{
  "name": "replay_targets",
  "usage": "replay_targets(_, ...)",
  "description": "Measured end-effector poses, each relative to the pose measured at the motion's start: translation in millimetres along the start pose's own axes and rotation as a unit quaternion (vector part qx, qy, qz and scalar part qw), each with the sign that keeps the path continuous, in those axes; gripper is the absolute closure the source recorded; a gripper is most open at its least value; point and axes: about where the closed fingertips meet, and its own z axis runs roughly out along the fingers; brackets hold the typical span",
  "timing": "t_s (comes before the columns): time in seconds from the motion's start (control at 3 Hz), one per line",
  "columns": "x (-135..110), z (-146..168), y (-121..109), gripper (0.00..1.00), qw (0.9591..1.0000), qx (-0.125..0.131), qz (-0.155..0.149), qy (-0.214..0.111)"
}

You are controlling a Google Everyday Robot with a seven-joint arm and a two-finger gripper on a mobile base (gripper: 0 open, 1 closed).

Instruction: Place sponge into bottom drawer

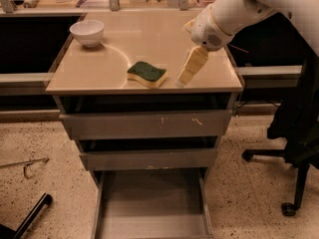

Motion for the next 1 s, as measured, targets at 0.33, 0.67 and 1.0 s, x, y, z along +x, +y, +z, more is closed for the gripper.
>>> replay_targets(0.33, -14.7, 13.2, 7.6, 0.00, 0.9996, -0.020, -0.016, -0.015)
replay_targets(0.67, -44.0, 34.5, 23.2, 0.00, 0.9965, -0.058, -0.045, -0.040)
replay_targets(1.0, -65.7, 54.6, 36.0, 0.00, 0.9915, -0.091, -0.064, -0.068)
